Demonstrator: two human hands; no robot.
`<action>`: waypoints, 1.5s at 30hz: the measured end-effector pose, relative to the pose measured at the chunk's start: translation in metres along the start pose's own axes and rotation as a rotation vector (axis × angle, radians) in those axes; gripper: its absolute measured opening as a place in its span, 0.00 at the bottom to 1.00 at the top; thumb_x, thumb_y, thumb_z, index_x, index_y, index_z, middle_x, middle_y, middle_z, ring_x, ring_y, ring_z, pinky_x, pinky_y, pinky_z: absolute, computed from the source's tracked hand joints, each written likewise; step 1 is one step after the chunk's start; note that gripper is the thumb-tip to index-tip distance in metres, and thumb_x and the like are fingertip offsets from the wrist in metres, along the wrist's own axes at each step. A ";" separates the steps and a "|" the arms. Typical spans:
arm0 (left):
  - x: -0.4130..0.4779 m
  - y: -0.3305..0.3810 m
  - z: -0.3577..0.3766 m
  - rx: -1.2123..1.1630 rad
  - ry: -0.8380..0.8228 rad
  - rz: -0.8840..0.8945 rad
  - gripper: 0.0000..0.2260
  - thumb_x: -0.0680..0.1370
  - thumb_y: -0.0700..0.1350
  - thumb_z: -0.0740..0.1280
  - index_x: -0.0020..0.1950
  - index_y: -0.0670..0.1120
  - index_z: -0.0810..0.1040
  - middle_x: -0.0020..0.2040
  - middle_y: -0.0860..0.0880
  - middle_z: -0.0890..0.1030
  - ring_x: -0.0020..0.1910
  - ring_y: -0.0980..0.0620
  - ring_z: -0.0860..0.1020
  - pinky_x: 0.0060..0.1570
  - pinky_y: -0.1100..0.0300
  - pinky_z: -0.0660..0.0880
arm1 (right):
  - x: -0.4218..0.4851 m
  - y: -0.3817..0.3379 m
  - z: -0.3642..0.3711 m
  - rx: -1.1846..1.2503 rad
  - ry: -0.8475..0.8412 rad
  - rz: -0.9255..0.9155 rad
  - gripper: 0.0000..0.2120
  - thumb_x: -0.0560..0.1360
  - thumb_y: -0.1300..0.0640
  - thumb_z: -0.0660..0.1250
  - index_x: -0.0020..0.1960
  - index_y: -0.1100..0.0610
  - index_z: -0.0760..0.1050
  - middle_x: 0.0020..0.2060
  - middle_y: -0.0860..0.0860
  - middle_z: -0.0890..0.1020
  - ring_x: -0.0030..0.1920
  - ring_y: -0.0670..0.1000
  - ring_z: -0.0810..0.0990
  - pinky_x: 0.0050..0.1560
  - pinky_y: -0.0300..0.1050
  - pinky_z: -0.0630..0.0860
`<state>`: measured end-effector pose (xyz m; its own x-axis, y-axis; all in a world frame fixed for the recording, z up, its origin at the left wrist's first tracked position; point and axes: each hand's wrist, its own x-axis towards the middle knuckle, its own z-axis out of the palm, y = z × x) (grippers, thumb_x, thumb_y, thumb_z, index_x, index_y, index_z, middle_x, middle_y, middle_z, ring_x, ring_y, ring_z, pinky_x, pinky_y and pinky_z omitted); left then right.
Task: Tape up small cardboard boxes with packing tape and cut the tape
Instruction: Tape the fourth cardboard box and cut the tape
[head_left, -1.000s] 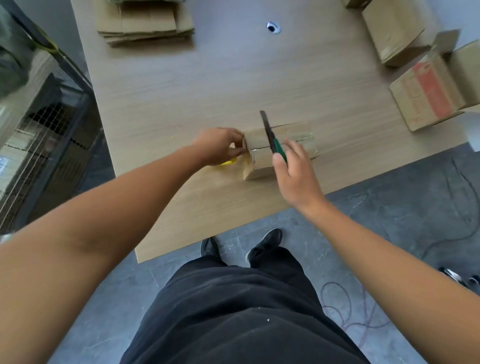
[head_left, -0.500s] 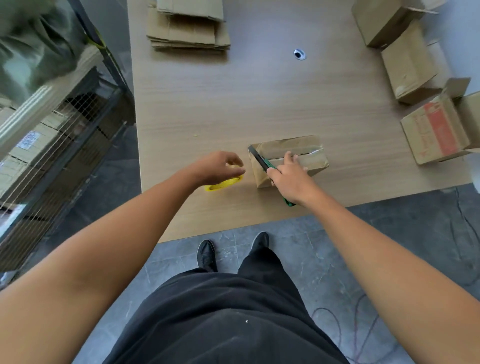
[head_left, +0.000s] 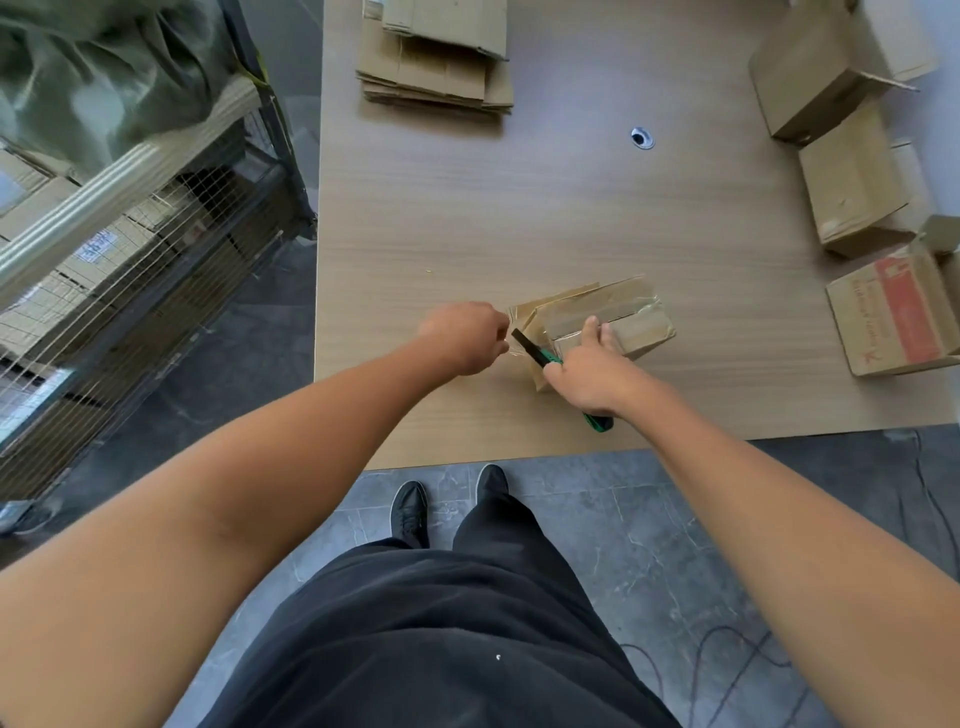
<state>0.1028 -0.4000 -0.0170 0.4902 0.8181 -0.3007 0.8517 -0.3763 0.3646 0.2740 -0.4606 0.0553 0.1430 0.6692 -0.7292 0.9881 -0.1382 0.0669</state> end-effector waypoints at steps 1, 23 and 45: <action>-0.001 0.000 0.001 0.020 0.018 0.005 0.10 0.82 0.55 0.61 0.53 0.51 0.78 0.55 0.49 0.78 0.54 0.44 0.78 0.41 0.55 0.68 | 0.001 -0.002 -0.002 -0.004 -0.002 0.010 0.30 0.82 0.46 0.48 0.74 0.66 0.66 0.80 0.61 0.35 0.80 0.61 0.35 0.78 0.66 0.49; -0.011 -0.002 -0.005 -0.465 -0.183 0.254 0.05 0.74 0.47 0.67 0.41 0.52 0.72 0.78 0.56 0.66 0.68 0.47 0.74 0.63 0.54 0.72 | -0.012 0.027 0.051 0.651 0.667 -0.074 0.24 0.76 0.45 0.73 0.65 0.57 0.73 0.57 0.46 0.71 0.61 0.46 0.69 0.62 0.38 0.63; -0.086 -0.002 -0.051 -0.880 -0.170 0.068 0.12 0.68 0.46 0.60 0.45 0.49 0.82 0.51 0.42 0.82 0.46 0.32 0.81 0.31 0.53 0.74 | 0.007 0.034 0.033 0.845 0.718 0.030 0.09 0.73 0.46 0.70 0.46 0.47 0.72 0.50 0.50 0.75 0.51 0.53 0.77 0.52 0.50 0.74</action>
<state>0.0492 -0.4472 0.0533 0.6145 0.7047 -0.3546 0.4042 0.1048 0.9087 0.3073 -0.4848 0.0296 0.4353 0.8872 -0.1529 0.6666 -0.4318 -0.6077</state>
